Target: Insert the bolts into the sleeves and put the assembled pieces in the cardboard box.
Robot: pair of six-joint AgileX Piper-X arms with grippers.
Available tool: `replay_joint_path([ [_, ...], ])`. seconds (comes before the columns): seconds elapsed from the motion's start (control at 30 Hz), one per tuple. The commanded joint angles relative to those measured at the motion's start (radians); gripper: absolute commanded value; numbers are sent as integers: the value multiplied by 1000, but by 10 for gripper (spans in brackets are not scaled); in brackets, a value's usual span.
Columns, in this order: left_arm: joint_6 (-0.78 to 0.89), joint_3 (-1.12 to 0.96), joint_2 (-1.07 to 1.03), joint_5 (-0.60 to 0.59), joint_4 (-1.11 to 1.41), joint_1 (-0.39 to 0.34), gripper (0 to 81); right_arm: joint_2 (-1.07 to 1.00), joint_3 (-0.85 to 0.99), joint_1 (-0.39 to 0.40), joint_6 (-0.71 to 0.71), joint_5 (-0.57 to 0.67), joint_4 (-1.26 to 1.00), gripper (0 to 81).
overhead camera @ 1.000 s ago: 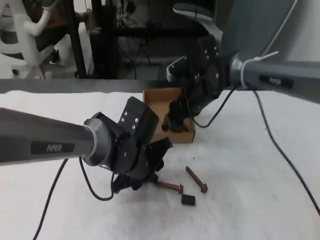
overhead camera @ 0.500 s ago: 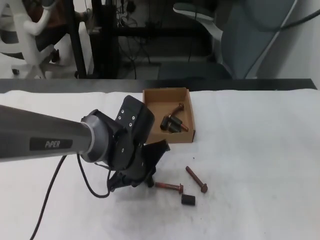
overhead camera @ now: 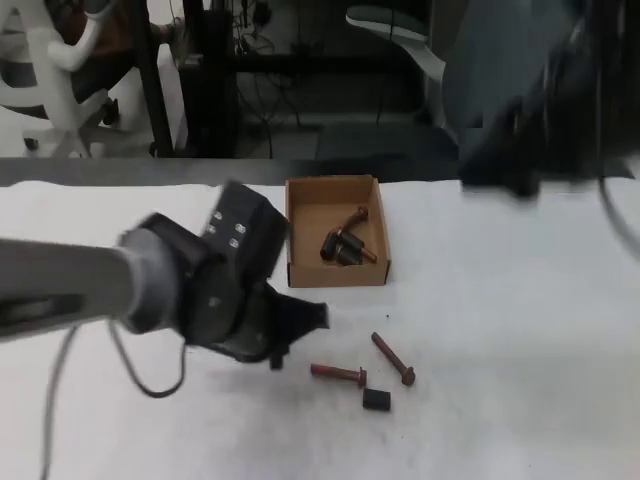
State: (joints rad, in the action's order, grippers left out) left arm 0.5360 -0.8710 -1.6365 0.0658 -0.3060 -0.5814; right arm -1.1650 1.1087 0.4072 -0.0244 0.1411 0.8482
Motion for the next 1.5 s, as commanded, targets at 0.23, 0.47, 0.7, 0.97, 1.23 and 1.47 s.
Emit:
replay_joint_path([
  [0.23, -73, 256, 513, -14, 326, -1, 17, -31, -433, 42, 538, 17, -361, 620],
  [0.47, -194, 368, 786, -161, 422, -1, 17, -259, -385, 89, 405, -60, -374, 620],
  [0.7, -192, 441, 929, -188, 415, -1, 17, -426, -312, 90, 330, -181, -420, 566],
  [0.97, -152, 473, 959, -188, 415, -1, 17, -494, -289, 126, 340, -188, -484, 545],
  [1.23, -153, 473, 959, -195, 415, -1, 17, -534, -289, 158, 331, -316, -532, 427],
  [1.47, -155, 473, 959, -210, 415, -1, 17, -607, -289, 158, 331, -349, -538, 290],
])
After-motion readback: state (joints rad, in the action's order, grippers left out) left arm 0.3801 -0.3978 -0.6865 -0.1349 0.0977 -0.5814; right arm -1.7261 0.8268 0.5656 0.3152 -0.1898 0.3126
